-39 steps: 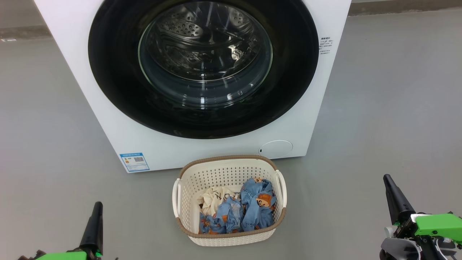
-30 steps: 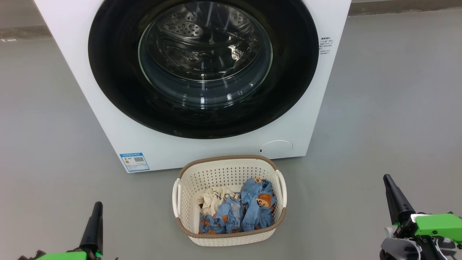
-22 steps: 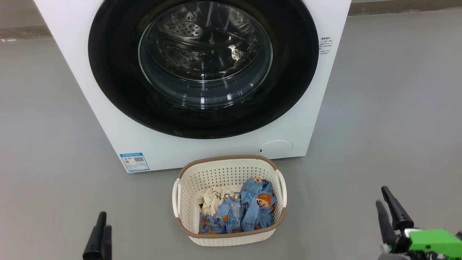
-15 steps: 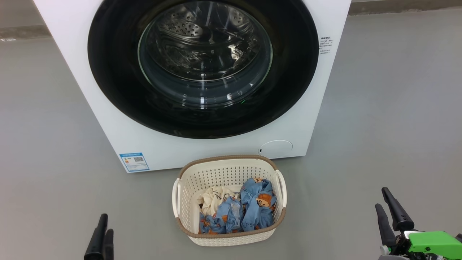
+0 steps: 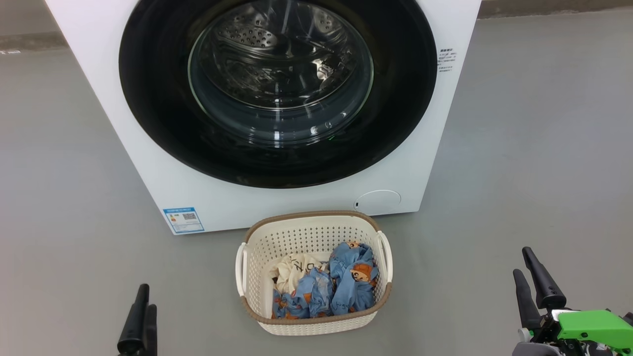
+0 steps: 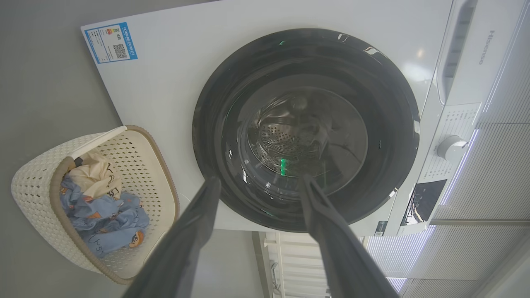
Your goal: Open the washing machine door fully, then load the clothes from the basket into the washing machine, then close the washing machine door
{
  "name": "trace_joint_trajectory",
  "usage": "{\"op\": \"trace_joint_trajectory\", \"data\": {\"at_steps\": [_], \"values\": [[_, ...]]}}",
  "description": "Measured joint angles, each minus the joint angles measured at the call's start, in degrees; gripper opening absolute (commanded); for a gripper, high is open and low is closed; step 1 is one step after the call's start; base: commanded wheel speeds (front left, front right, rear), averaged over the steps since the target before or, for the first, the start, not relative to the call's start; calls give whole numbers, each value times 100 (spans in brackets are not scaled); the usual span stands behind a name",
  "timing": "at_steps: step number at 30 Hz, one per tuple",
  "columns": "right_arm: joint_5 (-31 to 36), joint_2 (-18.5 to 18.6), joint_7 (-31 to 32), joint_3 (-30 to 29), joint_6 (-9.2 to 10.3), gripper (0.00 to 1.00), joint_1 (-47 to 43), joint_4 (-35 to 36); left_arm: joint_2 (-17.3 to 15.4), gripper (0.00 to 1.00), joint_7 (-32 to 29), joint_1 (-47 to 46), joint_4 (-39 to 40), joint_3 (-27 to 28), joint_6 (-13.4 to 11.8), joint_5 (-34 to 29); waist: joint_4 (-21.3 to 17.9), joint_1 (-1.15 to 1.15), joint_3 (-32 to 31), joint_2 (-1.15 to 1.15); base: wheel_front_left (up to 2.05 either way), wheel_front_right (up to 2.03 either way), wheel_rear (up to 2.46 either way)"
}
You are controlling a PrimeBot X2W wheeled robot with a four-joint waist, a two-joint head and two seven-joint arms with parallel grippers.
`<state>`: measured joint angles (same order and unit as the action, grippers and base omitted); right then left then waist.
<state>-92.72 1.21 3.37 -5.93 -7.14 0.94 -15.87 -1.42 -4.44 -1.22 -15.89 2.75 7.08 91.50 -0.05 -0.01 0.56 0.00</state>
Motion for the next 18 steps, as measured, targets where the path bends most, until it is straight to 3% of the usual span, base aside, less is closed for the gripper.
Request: {"op": "trace_joint_trajectory", "data": {"at_steps": [18], "values": [[245,151,-304,255,0,100,124,344,-179,100,403,-123,244,-287,0,-249,-56,1,77,0,0,0,0]]}}
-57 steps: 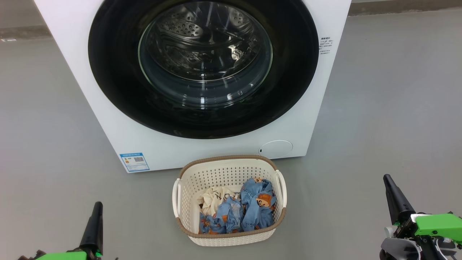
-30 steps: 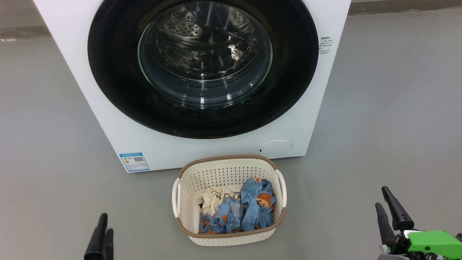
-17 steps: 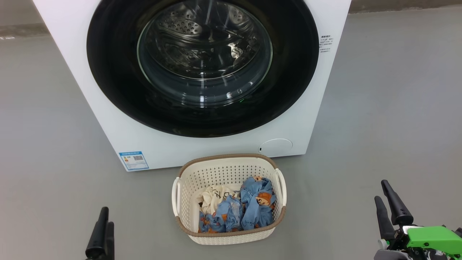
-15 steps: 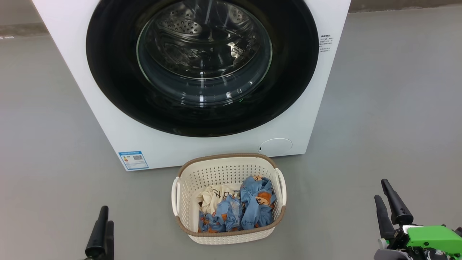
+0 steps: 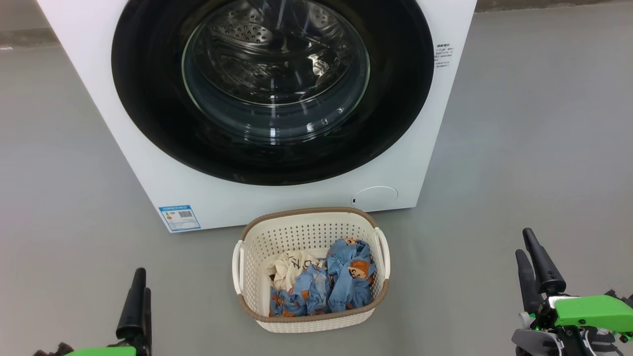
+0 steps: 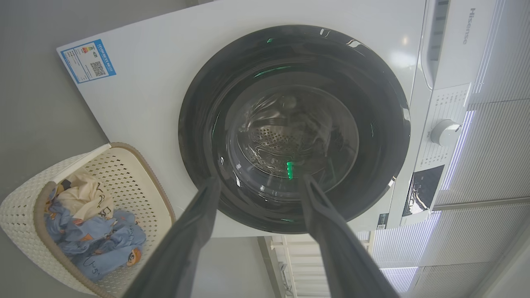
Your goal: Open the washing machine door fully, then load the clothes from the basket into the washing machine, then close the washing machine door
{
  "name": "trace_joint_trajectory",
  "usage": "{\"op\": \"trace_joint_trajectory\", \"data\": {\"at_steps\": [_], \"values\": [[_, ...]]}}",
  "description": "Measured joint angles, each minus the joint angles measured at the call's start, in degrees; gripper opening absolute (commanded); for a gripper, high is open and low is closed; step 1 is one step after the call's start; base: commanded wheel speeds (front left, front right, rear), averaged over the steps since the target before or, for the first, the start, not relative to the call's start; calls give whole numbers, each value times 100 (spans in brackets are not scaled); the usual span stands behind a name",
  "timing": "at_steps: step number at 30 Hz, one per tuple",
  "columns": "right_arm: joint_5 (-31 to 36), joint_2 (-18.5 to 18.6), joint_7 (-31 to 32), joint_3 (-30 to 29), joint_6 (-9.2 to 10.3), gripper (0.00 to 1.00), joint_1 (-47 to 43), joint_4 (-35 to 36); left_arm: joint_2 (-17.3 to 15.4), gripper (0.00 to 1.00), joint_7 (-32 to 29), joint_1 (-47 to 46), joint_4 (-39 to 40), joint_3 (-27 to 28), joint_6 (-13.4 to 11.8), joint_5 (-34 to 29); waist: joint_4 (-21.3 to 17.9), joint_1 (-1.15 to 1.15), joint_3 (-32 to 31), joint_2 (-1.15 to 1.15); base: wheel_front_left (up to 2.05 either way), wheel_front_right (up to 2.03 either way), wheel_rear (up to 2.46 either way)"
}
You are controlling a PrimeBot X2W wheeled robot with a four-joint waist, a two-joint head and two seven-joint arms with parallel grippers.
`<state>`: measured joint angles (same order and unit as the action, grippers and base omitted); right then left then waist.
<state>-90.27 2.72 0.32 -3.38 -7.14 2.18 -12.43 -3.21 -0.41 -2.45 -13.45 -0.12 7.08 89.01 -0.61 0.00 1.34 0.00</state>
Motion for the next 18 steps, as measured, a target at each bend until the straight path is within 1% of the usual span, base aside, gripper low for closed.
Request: {"op": "trace_joint_trajectory", "data": {"at_steps": [9,12,18], "values": [[227,132,-194,194,0,100,38,78,-127,100,156,-88,70,-120,0,-347,-18,0,16,0,0,0,0],[449,191,-245,288,0,100,102,118,-135,100,210,-89,80,-132,0,-455,-24,0,20,0,0,0,0],[849,232,-342,297,0,100,122,169,-165,100,313,-133,123,-194,1,-768,-36,0,16,0,0,0,0]]}}
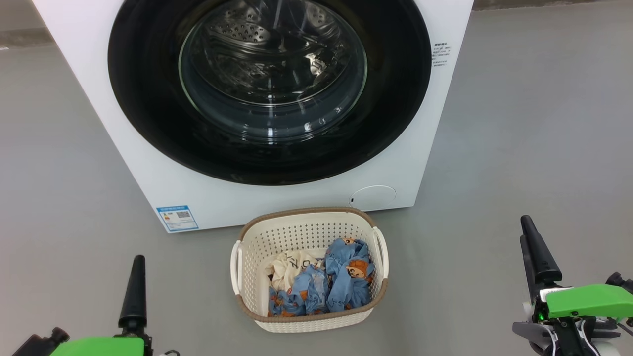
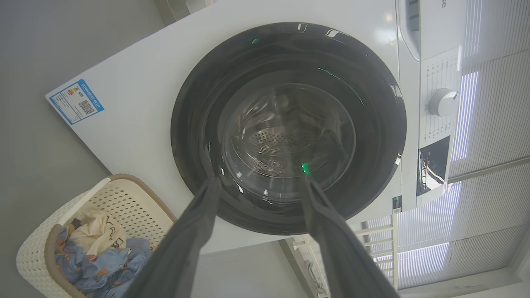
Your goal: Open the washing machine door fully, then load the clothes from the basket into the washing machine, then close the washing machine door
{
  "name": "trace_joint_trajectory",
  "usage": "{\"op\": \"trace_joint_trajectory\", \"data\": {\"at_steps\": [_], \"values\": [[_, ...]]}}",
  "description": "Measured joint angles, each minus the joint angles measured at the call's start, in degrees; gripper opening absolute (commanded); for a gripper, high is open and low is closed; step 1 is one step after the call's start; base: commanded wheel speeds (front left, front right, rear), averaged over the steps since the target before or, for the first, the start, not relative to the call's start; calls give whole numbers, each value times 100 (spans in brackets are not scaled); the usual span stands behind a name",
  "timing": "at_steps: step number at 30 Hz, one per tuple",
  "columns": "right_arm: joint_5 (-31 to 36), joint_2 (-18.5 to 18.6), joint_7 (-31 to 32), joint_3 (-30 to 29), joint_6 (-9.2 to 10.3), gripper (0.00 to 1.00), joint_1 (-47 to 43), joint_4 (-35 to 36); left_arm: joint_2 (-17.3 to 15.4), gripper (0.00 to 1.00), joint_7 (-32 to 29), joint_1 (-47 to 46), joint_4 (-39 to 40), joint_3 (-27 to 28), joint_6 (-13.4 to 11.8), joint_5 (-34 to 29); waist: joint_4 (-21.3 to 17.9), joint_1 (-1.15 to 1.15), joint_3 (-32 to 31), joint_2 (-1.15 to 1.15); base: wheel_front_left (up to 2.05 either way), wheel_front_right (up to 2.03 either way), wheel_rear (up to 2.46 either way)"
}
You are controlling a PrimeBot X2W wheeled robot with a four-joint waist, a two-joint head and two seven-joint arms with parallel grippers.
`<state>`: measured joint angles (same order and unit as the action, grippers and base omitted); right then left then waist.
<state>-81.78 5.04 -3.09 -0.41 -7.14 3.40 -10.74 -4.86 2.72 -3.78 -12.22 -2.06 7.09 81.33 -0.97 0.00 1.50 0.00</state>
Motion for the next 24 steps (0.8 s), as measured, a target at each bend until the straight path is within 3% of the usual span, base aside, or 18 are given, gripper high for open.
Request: {"op": "trace_joint_trajectory", "data": {"at_steps": [14,24], "values": [[1151,214,-207,312,0,100,103,8,-143,100,242,-19,11,-153,0,-1049,-32,0,-26,0,0,0,0],[2483,321,-387,444,0,100,218,153,-176,100,408,-107,7,-153,1,-2172,-64,0,-15,0,0,0,0]]}}
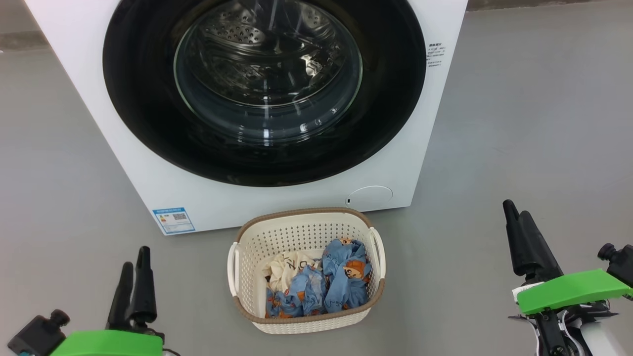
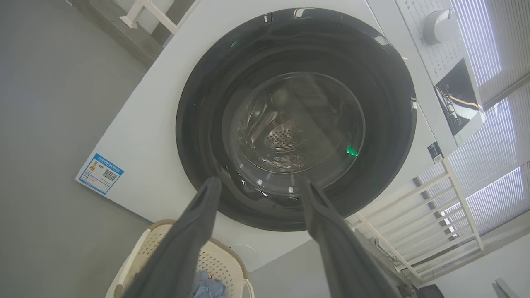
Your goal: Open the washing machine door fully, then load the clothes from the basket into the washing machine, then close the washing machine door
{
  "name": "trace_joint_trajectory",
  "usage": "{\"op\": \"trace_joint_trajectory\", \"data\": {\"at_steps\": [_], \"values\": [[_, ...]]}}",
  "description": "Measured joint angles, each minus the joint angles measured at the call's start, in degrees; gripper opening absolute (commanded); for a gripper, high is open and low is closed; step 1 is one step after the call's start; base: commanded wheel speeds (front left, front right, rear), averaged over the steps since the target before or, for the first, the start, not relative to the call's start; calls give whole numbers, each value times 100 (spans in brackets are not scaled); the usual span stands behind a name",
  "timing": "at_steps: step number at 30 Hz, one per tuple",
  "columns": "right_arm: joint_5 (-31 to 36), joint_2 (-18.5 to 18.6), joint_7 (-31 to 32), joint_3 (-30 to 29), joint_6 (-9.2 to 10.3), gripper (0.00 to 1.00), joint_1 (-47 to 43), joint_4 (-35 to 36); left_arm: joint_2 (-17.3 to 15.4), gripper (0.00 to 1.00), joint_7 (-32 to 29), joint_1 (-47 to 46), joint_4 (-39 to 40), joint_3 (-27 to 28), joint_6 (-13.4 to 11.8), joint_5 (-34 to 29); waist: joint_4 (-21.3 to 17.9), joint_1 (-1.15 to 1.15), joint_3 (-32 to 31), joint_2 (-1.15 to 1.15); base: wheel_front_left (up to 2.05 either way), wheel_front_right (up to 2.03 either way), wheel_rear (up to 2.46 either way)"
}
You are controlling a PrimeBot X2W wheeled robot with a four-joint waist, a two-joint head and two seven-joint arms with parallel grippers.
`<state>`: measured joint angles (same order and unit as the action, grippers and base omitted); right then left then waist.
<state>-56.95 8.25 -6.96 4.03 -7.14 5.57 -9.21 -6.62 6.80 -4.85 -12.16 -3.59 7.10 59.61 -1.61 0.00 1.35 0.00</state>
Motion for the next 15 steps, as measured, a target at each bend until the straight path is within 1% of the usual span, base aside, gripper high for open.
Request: {"op": "trace_joint_trajectory", "data": {"at_steps": [5,7,15], "values": [[545,38,-97,37,0,100,9,-11,-7,100,87,-4,-12,21,0,-635,-15,0,1,0,0,0,0],[676,53,-105,60,0,100,12,-21,-5,100,107,-7,-23,24,1,-727,-18,0,2,0,0,0,0],[1319,58,-224,129,0,100,24,-120,8,100,240,-27,-26,94,9,-1428,-35,0,31,0,0,0,0]]}}
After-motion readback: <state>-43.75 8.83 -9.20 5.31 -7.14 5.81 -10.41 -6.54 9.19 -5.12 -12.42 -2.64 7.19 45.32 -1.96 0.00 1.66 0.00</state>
